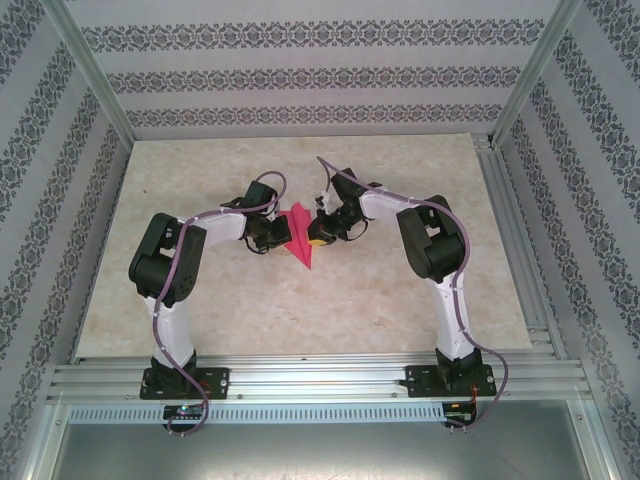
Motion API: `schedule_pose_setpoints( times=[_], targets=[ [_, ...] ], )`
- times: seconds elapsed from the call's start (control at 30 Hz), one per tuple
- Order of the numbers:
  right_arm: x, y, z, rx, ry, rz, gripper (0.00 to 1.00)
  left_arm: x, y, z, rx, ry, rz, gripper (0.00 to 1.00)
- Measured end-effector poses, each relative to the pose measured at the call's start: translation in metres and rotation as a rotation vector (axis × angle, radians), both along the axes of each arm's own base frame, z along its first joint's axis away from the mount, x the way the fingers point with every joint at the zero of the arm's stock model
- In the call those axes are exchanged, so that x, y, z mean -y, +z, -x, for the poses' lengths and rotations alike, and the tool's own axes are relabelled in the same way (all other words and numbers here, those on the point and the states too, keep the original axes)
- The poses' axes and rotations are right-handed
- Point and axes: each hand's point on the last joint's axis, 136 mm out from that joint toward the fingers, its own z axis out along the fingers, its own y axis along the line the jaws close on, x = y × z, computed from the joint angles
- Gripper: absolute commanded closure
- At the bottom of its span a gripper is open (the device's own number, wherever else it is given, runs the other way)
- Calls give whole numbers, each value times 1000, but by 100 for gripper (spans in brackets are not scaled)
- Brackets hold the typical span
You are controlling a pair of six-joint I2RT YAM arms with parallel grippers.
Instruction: Fold a paper plane with a square sheet of paper (pick it up from the middle)
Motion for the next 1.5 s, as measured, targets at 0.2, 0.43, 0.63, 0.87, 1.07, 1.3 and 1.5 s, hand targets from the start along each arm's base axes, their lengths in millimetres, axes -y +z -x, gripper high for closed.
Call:
schedule_pose_setpoints(
  times=[0.2,0.43,0.63,0.87,1.07,1.3,1.5],
  targets=[
    [4,0,-5,-1,-5,3,93,-1,0,0,0,-1,-5,93],
    [3,0,-8,6,19,8,93,0,0,-2,-2,-5,-12,93],
    [0,2,-12,20,46,7,93,-1,0,-6,8,-12,-27,95],
    [-2,6,-14,28,64,-1,94,-1,0,-8,16,-22,-38,96],
    [-6,17,-19,46,96,-20,94,-1,-1,-10,18,-34,-51,97],
    [-4,15,-20,38,114,-12,94,-1,0,-10,31,-53,-75,95],
    [6,7,-15,20,86,-4,96,0,1,-11,36,-67,-73,82]
  ],
)
